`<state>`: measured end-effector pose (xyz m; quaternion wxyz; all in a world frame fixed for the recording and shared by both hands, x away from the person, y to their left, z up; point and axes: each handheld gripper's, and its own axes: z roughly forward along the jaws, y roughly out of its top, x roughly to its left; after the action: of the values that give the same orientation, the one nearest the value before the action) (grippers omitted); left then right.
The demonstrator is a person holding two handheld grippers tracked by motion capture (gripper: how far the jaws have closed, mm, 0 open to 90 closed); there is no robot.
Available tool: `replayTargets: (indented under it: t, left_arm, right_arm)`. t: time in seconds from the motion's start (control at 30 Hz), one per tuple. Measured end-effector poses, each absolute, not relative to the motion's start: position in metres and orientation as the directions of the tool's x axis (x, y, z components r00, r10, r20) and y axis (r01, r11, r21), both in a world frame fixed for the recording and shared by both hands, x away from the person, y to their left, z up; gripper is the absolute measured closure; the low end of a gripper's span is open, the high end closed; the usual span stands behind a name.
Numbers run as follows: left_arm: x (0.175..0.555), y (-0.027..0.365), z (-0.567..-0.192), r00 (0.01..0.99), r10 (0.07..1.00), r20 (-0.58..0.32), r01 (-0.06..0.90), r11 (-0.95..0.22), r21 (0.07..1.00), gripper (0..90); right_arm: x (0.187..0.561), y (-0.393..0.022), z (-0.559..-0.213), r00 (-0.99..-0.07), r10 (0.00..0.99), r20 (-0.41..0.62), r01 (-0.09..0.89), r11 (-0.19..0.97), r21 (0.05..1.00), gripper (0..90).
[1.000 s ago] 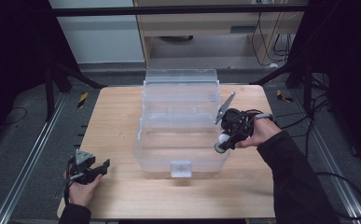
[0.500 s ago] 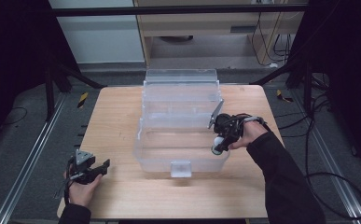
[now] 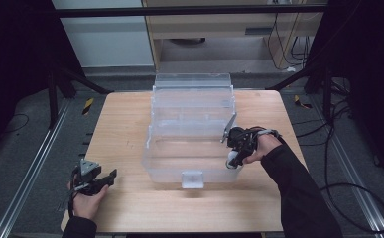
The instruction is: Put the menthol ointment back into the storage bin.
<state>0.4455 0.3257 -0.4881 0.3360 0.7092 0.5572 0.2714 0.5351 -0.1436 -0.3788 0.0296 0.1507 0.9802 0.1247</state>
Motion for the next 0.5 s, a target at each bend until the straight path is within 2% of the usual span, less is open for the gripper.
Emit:
replayTargets:
  t: [0.5]
  left_arm:
    - [0.445, 0.326, -0.488, 0.232, 0.973, 0.013, 0.607, -0.156, 0.779, 38.0]
  right_arm:
    - [0.535, -0.145, -0.398, -0.956, 0.294, -0.006, 0.285, 0.93, 0.233, 50.3]
